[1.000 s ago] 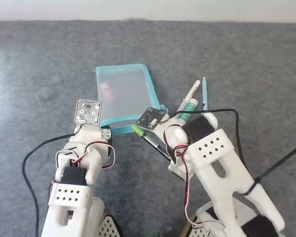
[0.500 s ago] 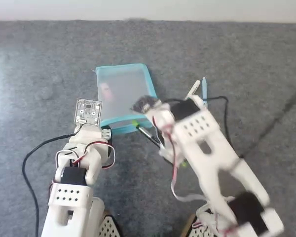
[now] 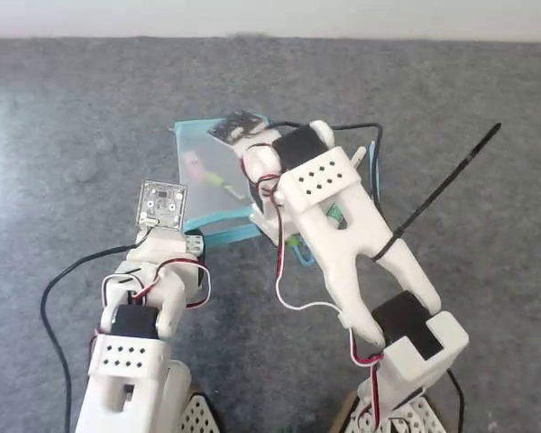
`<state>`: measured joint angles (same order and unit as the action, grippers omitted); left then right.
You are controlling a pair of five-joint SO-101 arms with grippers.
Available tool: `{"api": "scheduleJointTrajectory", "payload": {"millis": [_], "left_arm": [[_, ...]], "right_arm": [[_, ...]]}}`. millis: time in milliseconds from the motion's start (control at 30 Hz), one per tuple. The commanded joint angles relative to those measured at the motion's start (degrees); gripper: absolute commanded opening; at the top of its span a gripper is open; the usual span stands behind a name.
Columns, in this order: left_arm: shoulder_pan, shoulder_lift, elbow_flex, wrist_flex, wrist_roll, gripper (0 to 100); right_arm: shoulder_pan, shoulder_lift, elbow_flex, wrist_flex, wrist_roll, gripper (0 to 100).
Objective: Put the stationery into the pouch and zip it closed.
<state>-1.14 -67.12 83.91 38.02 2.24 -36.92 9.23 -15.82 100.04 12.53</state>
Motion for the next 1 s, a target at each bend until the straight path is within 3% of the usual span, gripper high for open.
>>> {"api": "scheduleJointTrajectory", "payload": {"millis": [0, 133, 467, 633, 767, 967], "left_arm": [[0.62, 0.26, 0.13, -1.49, -0.35, 1], [0.18, 0.26, 0.22, -1.49, -0.35, 1], [0.18, 0.26, 0.22, -1.49, -0.35, 1], [0.18, 0.26, 0.04, -1.49, -0.35, 1], [0.18, 0.26, -0.13, -1.49, -0.35, 1], [0.09, 0.26, 0.22, -1.41, -0.35, 1]], "right_arm": [[-3.3, -0.66, -4.04, -4.0, -1.32, 10.2], [-4.97, -1.36, -4.04, -8.75, -5.98, 18.5], [-3.65, -19.91, -3.87, -7.08, -5.8, 18.4], [9.01, -26.95, 2.29, -3.91, -5.19, 18.3], [18.33, -22.99, 19.25, -13.14, -5.63, 18.3], [23.52, -11.74, 30.42, -26.51, -5.8, 18.3]]}}
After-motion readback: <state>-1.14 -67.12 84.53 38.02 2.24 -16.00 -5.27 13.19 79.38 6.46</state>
